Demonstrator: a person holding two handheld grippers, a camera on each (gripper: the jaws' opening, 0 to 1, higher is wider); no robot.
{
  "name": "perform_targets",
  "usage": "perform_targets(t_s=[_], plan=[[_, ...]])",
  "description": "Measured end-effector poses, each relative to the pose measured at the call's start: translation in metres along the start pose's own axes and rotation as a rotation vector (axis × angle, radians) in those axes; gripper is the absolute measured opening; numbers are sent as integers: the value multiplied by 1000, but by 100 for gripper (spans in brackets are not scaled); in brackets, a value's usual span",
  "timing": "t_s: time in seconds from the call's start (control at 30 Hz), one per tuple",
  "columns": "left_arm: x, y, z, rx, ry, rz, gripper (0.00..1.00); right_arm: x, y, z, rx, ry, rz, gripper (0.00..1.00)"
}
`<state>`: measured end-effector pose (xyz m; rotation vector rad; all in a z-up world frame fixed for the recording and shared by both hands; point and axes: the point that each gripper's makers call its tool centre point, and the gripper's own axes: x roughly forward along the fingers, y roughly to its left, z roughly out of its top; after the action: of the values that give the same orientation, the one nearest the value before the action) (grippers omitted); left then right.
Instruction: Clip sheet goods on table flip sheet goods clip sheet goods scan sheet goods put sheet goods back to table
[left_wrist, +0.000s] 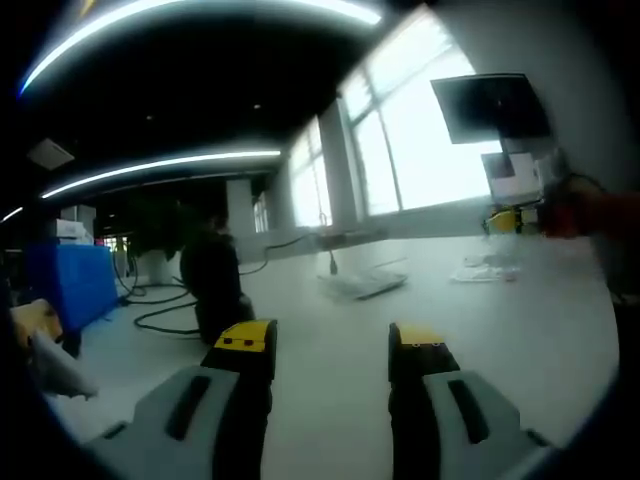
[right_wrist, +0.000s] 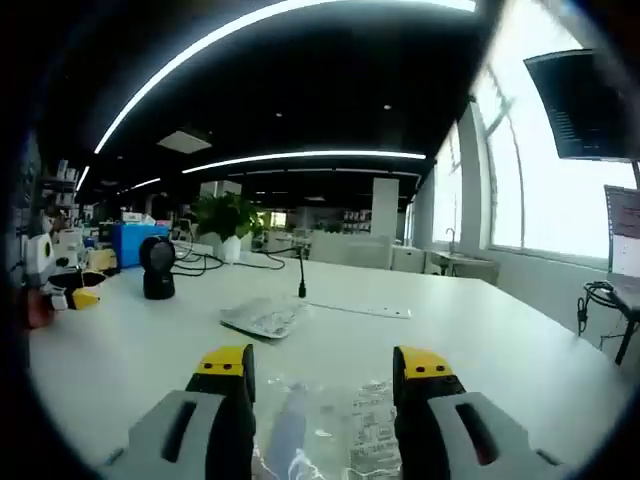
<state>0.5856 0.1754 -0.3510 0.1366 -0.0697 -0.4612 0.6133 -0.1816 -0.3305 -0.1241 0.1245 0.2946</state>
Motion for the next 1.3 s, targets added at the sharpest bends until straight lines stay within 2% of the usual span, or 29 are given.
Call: perform_targets(t_s=[0.1,0.27,0.5,0.63,0.77,1.1,1.17,1.3], plan=[[0,0,0,0,-2,0,37,2,-7,-4,-27,30,14,47],[0,0,1,-1,-3,1,37,8,-11,-17,-31,94,77,49],[-1,1,1,0,-3,3,37,12,0,-40,-52,181,142,51],[0,0,0,1,-2,1,37,13,3,-47,-51,217,172,51],[0,1,0,1,-3,1,37,13,-2,-51,-96,234,161,44],[-1,1,1,1,-3,3,37,13,0,-71,-47,292,200,49],[0,1,1,2,-2,2,37,12,3,-75,-13,303,205,49],[-1,1,0,0,-2,4,37,9,8,-81,-37,324,216,51]])
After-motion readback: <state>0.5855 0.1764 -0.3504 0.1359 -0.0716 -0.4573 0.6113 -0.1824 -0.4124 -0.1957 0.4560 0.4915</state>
